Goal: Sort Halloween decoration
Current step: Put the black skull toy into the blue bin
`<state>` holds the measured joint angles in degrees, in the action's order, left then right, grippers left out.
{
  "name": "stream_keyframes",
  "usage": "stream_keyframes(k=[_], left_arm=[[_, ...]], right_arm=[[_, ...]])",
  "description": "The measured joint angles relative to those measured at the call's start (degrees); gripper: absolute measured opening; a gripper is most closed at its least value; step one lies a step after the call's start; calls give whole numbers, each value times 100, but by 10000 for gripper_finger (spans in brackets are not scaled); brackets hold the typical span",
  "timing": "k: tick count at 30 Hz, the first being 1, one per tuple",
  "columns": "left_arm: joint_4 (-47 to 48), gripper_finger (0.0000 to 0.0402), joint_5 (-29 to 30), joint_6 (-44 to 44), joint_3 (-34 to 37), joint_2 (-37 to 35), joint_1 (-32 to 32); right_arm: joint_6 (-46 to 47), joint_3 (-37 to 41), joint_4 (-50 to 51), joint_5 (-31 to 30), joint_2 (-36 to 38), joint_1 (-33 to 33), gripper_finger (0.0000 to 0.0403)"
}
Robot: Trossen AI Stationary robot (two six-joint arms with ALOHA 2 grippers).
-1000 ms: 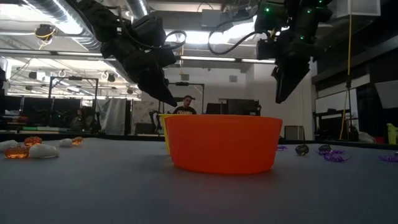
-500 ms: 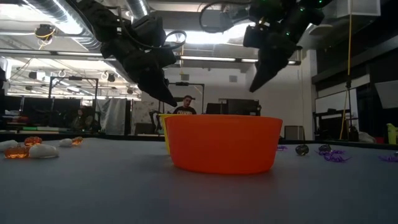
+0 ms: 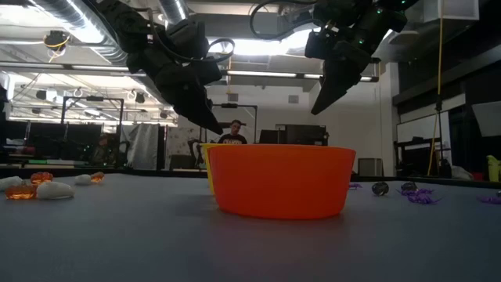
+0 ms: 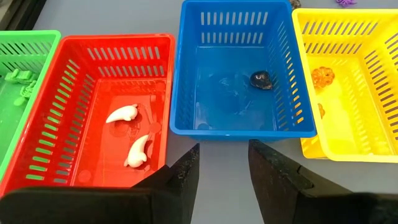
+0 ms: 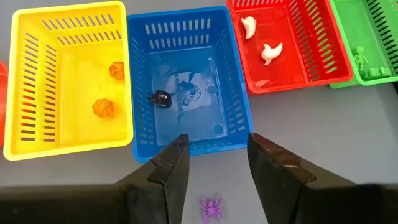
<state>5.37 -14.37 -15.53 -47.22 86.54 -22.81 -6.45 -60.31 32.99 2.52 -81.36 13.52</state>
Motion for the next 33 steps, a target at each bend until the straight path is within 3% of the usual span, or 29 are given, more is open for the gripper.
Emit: stream_keyframes(k=[8,18,25,33], left_arm=[[0,121,0,6,0,0,0],[0,121,-2,44,0,0,16],[0,121,-2,48,0,0,136],[0,121,0,50,0,0,306]], right_arm=[[6,0,211,0,0,-4,160],[42,40,1655,11,0,-4,160],[410,697,1497,1141,11,-88,160],[474,1257,536,1169,11,-876,160]])
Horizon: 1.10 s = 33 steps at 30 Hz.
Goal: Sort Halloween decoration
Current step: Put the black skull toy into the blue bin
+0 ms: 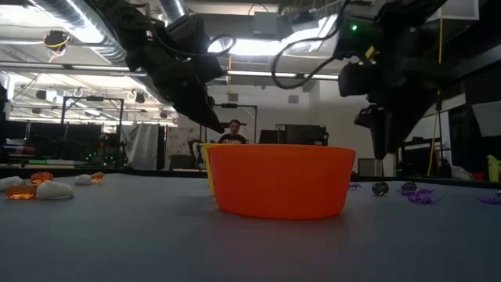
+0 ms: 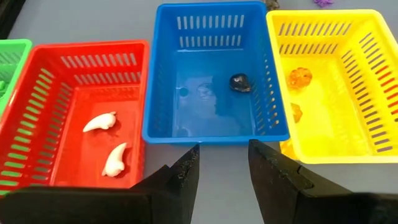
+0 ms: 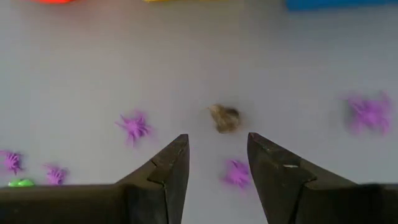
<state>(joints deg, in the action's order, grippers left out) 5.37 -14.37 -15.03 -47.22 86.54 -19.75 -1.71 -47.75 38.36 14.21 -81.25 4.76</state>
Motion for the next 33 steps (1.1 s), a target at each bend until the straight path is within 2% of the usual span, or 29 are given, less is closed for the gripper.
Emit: stream_keyframes(k=[5,11,33], left_arm=[[-2,121,37,0,0,0,77],[-6,121,39,-7,0,0,83],[-39,121,42,-11,0,0,83]], right_arm=[[-4,162,-626,-643,-38,-517,160],[143,355,-872,-1332,-39,-864,160],[338,1362,-2351,-1470,-42,-849,160]])
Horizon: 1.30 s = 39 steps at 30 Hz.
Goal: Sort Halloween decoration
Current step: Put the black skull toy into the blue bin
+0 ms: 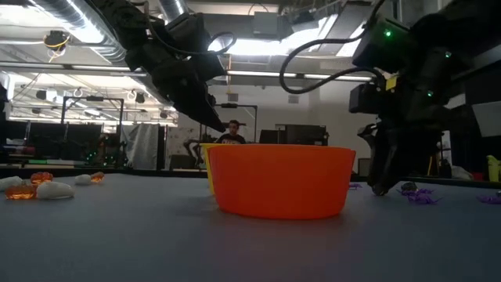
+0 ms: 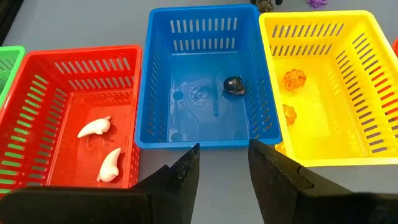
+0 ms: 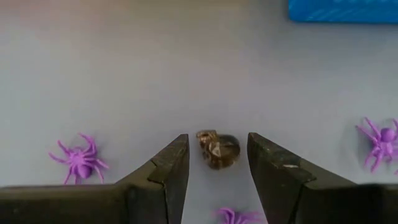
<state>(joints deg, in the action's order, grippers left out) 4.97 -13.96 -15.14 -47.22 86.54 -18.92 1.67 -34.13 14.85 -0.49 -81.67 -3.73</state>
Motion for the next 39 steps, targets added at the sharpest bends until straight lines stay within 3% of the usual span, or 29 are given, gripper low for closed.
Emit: stream_keyframes(k=[39], left_arm=[[-170,121,0,2,0,0,-2]], right_arm=[[-43,295,-448,0,-2,0,154]])
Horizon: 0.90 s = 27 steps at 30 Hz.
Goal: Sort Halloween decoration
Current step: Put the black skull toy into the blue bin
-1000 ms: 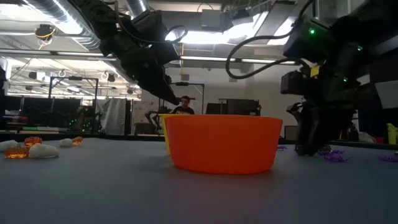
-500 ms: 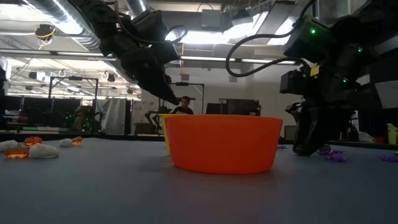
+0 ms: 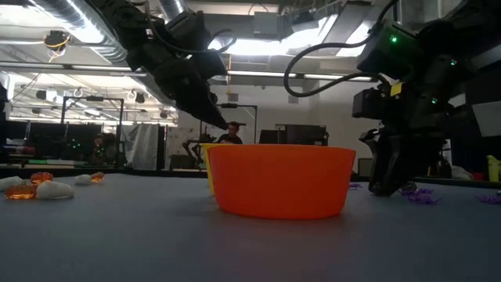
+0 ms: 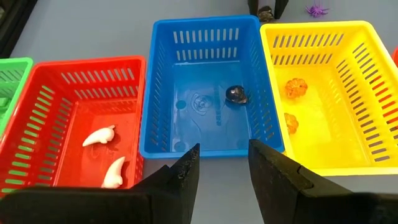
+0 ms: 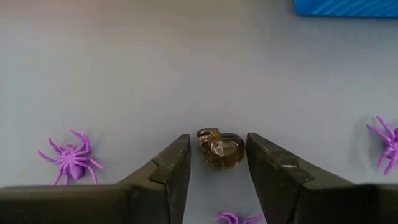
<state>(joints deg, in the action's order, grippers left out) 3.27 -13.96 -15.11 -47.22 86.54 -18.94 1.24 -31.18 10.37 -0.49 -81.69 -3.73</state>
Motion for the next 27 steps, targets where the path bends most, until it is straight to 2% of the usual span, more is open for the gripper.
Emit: stream_keyframes(k=[11,20,24,27], left_arm=[[2,121,0,-4,0,0,0],[3,121,0,-4,0,0,1],[4,121,0,-4,0,0,1],[4,121,0,-6,0,0,2]], right_arm=[[-1,-9,-15,0,0,1,72],[-24,-94,42,0,0,0,89],[-323,-394,253,-17,0,0,85],[-617,-740,676,-273,0,0,85]])
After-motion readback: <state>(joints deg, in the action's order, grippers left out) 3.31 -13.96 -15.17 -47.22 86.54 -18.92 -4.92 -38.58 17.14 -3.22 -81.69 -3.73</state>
